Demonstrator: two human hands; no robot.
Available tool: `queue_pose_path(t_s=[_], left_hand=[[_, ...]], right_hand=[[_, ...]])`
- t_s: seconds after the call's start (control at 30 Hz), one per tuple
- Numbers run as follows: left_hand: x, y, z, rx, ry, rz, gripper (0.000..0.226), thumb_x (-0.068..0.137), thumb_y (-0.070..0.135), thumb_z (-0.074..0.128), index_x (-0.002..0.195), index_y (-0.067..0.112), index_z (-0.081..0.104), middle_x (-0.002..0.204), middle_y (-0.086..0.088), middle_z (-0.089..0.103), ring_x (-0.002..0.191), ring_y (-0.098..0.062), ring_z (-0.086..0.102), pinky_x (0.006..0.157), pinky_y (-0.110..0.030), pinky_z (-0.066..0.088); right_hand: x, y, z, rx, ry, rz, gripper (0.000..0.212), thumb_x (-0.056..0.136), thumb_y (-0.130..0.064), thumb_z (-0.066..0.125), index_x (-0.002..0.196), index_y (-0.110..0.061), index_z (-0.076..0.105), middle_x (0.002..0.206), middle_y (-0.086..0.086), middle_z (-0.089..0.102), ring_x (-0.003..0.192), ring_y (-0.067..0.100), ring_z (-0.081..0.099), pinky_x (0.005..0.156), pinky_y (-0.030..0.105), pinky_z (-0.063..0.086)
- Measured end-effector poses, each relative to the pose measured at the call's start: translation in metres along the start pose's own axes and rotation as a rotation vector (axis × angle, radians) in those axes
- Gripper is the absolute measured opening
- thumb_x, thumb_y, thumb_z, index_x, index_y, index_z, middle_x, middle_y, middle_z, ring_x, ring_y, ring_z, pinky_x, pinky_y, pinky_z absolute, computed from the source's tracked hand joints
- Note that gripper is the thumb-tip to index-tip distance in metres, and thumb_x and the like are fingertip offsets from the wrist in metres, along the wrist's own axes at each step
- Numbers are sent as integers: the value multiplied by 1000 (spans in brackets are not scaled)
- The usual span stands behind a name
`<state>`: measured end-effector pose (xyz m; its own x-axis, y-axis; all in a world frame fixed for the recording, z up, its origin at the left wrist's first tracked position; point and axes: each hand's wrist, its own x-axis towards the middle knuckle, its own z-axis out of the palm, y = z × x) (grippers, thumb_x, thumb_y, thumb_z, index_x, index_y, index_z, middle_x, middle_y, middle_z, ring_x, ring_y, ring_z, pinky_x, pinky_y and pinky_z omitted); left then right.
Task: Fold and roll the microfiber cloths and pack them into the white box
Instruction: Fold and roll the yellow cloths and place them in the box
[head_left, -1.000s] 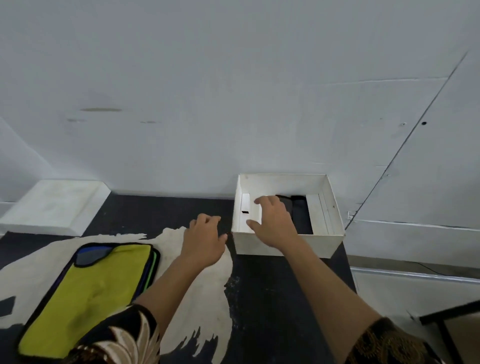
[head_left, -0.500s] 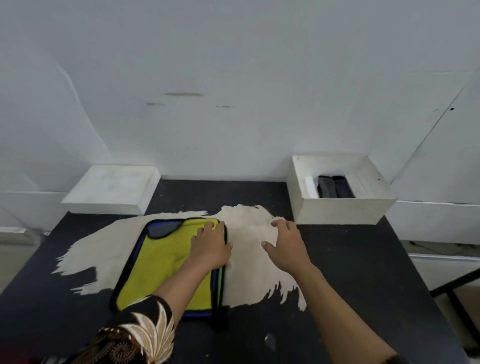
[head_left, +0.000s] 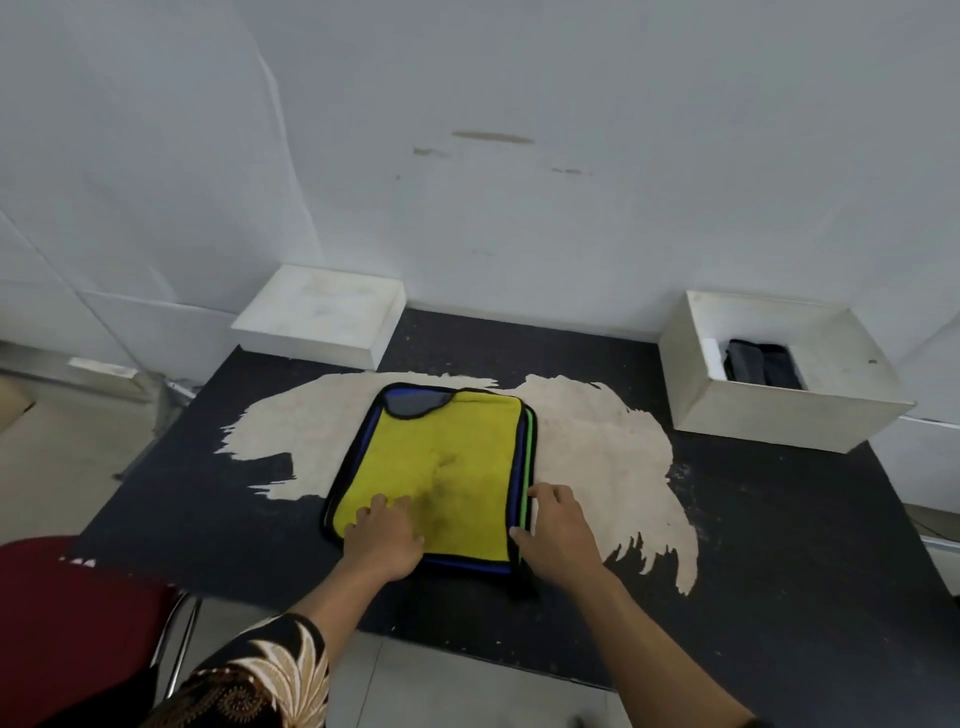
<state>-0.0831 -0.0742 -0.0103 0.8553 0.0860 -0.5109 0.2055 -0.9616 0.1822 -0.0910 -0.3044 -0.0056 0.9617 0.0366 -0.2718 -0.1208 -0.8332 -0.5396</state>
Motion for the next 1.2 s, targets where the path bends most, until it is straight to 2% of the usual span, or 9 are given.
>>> queue_pose_path(t_s=[0.2,0.3,0.43,0.5,0.6,0.7,0.93,1.2], left_hand=[[-3,-39,17,104,-59,55,62,97,37,52,152,29,23,161,-6,9,144,-35,18,112,-51,29],[-3,-44,20,142,6,91,60,97,26,53,151,29,26,157,-7,16,139,-33,26,108,-47,36],[1,-50,22,170,100,118,58,94,21,56,148,30,37,149,-6,32,130,-30,39,100,-38,46],[4,-47,20,156,120,102,52,95,24,58,144,29,45,145,-5,41,125,-29,46,97,-37,49],[10,-40,14,192,127,99,38,94,32,59,131,24,59,127,-6,54,109,-27,57,86,-36,53],[16,-36,11,245,104,93,33,94,36,60,122,21,65,117,-8,52,102,-28,58,82,-36,53],[23,-31,10,263,35,66,49,86,53,66,119,17,66,121,-9,43,112,-31,48,92,-39,47],[13,-26,19,305,95,70,57,82,60,66,115,14,63,119,-9,42,106,-29,48,86,-38,47]], right_hand=[[-2,-6,40,-162,-210,-56,65,92,-40,63,146,-14,37,153,7,27,137,29,32,109,41,38],[-5,-3,50,-255,-234,-63,60,93,-42,60,143,-15,41,157,5,20,140,30,25,110,45,37],[-2,-3,51,-284,-210,-66,52,94,-39,59,140,-16,47,156,5,23,138,30,27,107,46,39],[-2,-4,50,-284,-209,-63,52,94,-38,59,139,-16,48,156,5,23,138,30,27,107,46,39],[-3,-4,50,-289,-196,-60,51,94,-37,58,139,-15,47,156,6,23,138,30,27,107,46,40],[-6,-6,54,-315,-163,-59,48,95,-34,57,138,-15,48,154,7,25,135,30,30,105,45,40],[-3,-14,58,-344,-35,15,34,90,-31,62,121,-16,58,131,6,43,117,27,43,97,39,39],[2,-29,56,-590,-87,-74,55,81,-22,71,129,-14,46,131,14,42,117,31,41,95,41,36]])
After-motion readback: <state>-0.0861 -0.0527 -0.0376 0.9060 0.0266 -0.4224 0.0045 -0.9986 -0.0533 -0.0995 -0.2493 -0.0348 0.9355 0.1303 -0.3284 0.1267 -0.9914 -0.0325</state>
